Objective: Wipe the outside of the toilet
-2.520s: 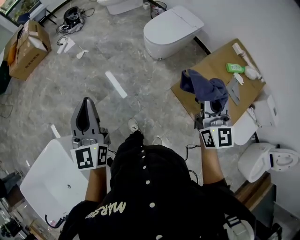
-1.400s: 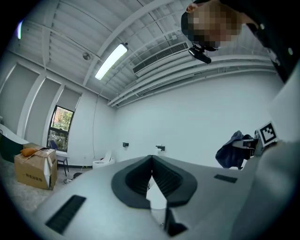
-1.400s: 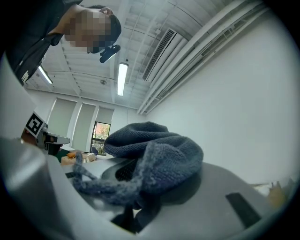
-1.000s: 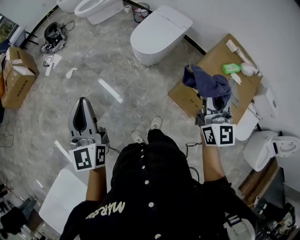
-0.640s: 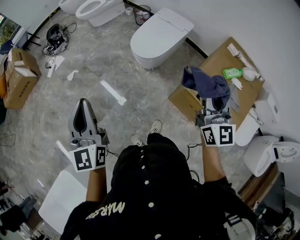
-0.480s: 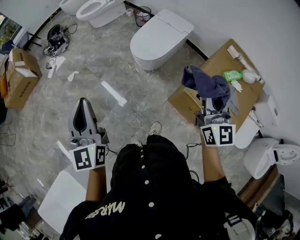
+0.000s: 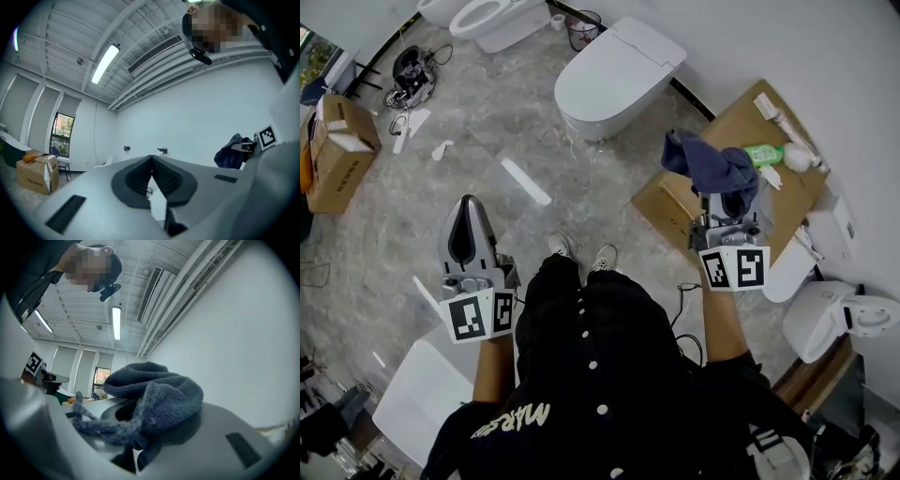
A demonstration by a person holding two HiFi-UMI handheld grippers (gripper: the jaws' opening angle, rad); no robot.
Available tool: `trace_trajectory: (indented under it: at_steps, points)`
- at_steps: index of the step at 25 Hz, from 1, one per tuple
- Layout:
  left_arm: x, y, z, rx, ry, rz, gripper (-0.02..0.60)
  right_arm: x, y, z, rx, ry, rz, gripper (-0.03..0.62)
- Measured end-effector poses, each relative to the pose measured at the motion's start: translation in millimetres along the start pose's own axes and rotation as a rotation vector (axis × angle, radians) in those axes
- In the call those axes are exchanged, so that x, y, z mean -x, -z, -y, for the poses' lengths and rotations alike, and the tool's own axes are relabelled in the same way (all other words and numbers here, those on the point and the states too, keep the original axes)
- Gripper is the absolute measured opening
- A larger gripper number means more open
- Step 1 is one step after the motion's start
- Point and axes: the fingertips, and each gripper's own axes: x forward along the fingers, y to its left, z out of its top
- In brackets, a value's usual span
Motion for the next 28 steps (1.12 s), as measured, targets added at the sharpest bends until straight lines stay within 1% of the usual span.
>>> trace_trajectory:
  at_steps: [12,16,21,28]
  points:
    - [-40.9,9.5,-13.9,-0.004,0.016,-0.007,0.011,-34.0,15.0,5.2,-0.003,0.005,-0.010,0.103]
    - [-55.6,11.2,-19.0,0.001,0.021,-0.011,0.011,-48.8,21.3,4.7,0.003,0.000,-0.028,0.103]
    - [-70.0,21.9,-27.9,0.000,0.022,-0.033,0.011,-70.8,45.2,-2.7,-0.001,-0.020,-0.069,0.103]
    - [-84.8,42.6,-51.6,0.002,0.033,-0.067,0.011,-106.1,82.1,-29.3,-0.024,-0.045,-0.106,0.103]
